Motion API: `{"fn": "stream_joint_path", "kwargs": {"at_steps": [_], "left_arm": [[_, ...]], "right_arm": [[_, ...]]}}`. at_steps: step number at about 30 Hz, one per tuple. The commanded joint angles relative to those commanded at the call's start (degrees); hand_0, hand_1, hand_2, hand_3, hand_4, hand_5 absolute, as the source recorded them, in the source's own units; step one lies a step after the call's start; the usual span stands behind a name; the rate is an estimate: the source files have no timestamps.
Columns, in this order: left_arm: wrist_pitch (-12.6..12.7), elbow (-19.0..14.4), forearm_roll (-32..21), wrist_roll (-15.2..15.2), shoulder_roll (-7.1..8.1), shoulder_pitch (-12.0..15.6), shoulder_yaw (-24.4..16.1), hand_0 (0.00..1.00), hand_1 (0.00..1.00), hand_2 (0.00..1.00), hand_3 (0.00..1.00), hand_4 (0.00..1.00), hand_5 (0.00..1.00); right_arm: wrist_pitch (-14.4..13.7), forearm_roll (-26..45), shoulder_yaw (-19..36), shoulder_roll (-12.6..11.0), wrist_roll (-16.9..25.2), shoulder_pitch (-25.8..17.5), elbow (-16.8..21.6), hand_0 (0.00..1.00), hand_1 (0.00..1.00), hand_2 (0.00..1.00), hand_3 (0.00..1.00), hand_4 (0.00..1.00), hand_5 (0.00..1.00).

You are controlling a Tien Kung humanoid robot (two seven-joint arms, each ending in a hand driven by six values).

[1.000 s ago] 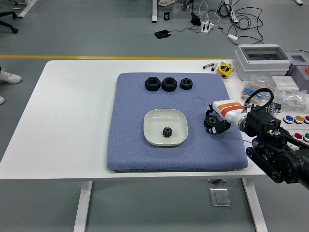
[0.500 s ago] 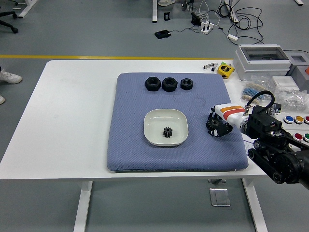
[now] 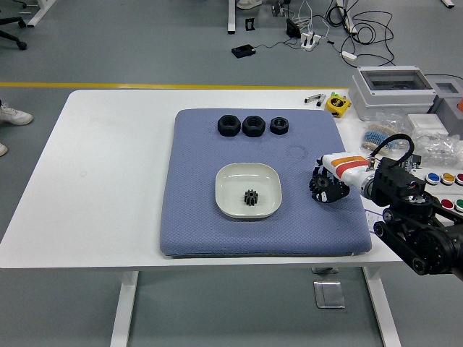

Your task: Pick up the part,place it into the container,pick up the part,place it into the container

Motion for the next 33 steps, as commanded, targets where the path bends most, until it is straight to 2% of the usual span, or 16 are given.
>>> {"fn": "stream_joint_path", "kwargs": {"at_steps": [14, 16, 25, 29, 33], "left_arm": [[0.0, 0.0, -0.1, -0.1, 0.09, -0.2, 0.2, 0.696, 0.610, 0.643, 0.557, 0.565, 0.584], [0.0, 0.0, -0.2, -0.1, 0.10, -0.2, 0.2, 0.695, 0.609, 0.643, 0.557, 0.566, 0.585], [0.0, 0.0, 0.1, 0.0, 0.19, -0.3, 0.0, 0.695, 0.608, 0.643, 0.558, 0.566, 0.585], [0.0, 0.0, 0.0, -0.1, 0.22, -0.4, 0.1, 0.696, 0.609, 0.643, 0.557, 0.566, 0.585], [0.0, 0.0, -0.1, -0.1, 0.29, -0.5, 0.2, 0.696, 0.609, 0.643, 0.557, 0.566, 0.585]], "right_arm": [[-0.6, -1.7, 0.3, -0.3, -0.1, 0.7, 6.8, 0.170, 0.327, 0.397, 0.457, 0.899, 0.082], [-0.6, -2.1, 0.4, -0.4, -0.2, 0.8, 8.3, 0.175, 0.329, 0.398, 0.460, 0.869, 0.046], [-1.3, -2.8, 0.3, 0.8, -0.8, 2.2, 15.1, 0.173, 0.331, 0.398, 0.462, 0.866, 0.057], [-1.6, -2.1, -1.1, 2.7, -0.8, 3.3, 15.0, 0.171, 0.330, 0.398, 0.464, 0.865, 0.061], [-1.7, -1.7, -3.1, 5.3, -0.9, 4.9, 11.9, 0.171, 0.330, 0.398, 0.464, 0.865, 0.061]]}}
